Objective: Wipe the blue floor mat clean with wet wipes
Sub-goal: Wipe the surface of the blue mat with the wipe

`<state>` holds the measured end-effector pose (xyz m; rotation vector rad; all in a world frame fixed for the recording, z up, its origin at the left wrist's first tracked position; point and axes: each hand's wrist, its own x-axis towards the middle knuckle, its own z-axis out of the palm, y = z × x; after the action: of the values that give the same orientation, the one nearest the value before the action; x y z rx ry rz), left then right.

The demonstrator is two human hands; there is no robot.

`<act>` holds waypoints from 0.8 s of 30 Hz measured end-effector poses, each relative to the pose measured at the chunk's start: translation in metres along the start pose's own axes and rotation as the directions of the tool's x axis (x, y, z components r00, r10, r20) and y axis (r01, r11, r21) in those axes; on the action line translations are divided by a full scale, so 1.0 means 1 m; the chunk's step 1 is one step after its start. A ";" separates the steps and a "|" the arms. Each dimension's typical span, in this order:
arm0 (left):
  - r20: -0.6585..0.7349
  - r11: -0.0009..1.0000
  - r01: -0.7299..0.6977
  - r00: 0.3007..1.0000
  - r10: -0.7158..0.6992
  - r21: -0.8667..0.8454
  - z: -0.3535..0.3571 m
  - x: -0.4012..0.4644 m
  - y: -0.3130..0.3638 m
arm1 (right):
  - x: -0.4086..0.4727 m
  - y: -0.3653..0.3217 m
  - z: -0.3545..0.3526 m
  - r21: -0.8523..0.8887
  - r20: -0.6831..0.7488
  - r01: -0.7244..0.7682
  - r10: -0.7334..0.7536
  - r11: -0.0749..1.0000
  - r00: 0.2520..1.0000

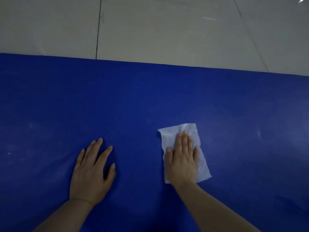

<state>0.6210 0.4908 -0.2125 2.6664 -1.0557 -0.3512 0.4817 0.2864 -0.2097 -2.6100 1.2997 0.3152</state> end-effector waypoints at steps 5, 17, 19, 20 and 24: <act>0.004 1.000 0.000 1.000 0.000 0.006 0.000 -0.001 0.000 | -0.030 -0.046 0.013 0.018 -0.079 0.084 -0.082 0.996 0.993; -0.025 1.000 -0.007 1.000 0.007 0.010 -0.001 0.000 0.001 | -0.030 -0.025 0.011 -0.001 -0.070 -0.054 0.053 0.999 0.996; -0.034 1.000 -0.011 0.999 0.011 0.011 0.000 0.000 0.000 | -0.052 -0.046 0.021 0.004 -0.071 0.090 -0.090 0.996 0.993; -0.041 1.000 -0.015 0.999 0.015 0.009 0.000 0.000 0.000 | -0.061 -0.054 0.026 -0.011 -0.072 0.189 -0.189 0.982 0.979; -0.066 1.000 -0.024 0.997 0.025 0.009 0.000 0.001 -0.001 | -0.065 -0.055 0.027 -0.041 -0.038 0.307 -0.309 0.951 0.950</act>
<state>0.6223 0.4909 -0.2134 2.6498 -1.0712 -0.2525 0.4851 0.3763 -0.2125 -2.8079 0.8823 0.2306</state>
